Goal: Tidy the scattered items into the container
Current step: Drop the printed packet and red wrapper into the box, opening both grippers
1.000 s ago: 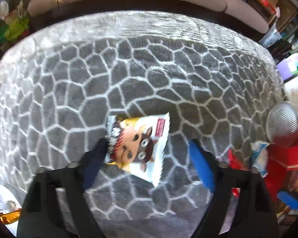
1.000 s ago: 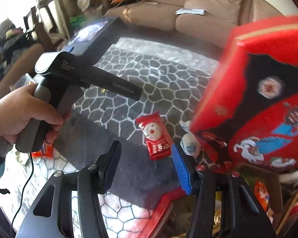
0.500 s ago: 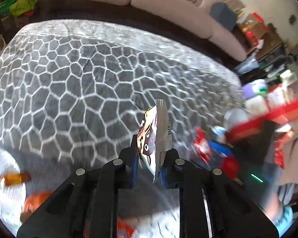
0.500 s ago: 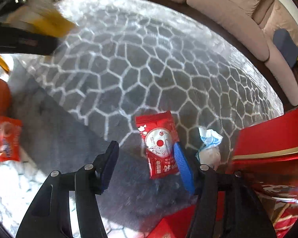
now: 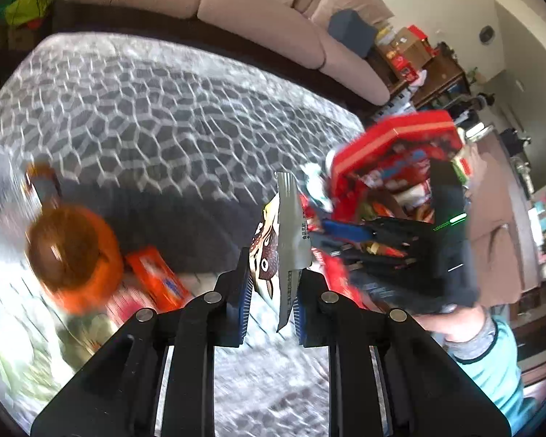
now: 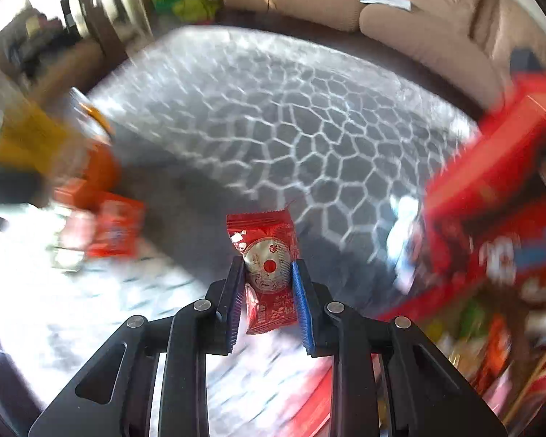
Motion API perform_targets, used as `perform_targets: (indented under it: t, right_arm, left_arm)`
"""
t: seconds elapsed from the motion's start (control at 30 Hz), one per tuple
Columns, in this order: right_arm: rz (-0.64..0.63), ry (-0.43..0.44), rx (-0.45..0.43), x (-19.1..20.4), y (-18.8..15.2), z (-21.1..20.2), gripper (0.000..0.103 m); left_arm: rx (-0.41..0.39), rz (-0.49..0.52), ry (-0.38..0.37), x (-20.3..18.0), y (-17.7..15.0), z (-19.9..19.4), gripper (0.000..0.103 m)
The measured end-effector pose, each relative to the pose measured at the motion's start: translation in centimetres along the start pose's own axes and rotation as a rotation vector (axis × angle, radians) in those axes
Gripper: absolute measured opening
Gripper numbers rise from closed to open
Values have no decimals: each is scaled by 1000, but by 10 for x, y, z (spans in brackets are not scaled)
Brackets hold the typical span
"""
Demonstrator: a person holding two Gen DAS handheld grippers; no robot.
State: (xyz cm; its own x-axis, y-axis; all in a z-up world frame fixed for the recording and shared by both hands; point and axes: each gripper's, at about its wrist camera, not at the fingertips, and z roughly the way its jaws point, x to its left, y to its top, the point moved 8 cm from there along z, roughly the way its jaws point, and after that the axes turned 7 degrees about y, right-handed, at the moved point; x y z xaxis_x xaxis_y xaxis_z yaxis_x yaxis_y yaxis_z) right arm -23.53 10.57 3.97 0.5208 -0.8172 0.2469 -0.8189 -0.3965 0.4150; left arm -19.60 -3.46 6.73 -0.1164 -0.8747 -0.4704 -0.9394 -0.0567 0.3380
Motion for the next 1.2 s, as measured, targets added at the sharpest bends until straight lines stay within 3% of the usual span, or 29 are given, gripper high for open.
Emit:
perform_targets:
  t: [0.07, 0.13, 0.33, 0.47, 0.73, 0.8, 0.87, 0.9, 0.93, 1.0, 1.2]
  right_arm:
    - [71, 70, -43, 0, -15, -33, 26]
    - [127, 84, -85, -11, -32, -65, 26]
    - [261, -18, -153, -68, -99, -131, 26]
    - [290, -161, -144, -105, -141, -150, 26]
    - [363, -215, -83, -152, -190, -127, 26]
    - [380, -196, -73, -156, -198, -122, 30]
    - [391, -196, -90, -156, -203, -128, 46]
    - [392, -192, -114, -156, -203, -134, 48]
    - [396, -179, -144, -155, -203, -142, 49]
    - [411, -159, -188, -157, -202, -156, 49]
    - [391, -118, -240, -138, -193, -179, 52]
  left_arm:
    - [17, -7, -26, -11, -15, 1, 17]
    - [31, -11, -49, -26, -26, 4, 17]
    - [124, 52, -118, -116, -64, 50, 17]
    - [190, 111, -102, -172, -86, 94, 17]
    - [295, 204, -28, -246, -115, 164, 19]
    - [296, 207, -28, -250, -116, 167, 25]
    - [278, 205, -31, -251, -113, 161, 31]
    - [261, 202, -26, -247, -110, 154, 34]
    - [244, 198, -21, -242, -107, 144, 37]
    - [215, 188, -15, -229, -100, 129, 50]
    - [85, 186, 108, -141, -73, 54, 57]
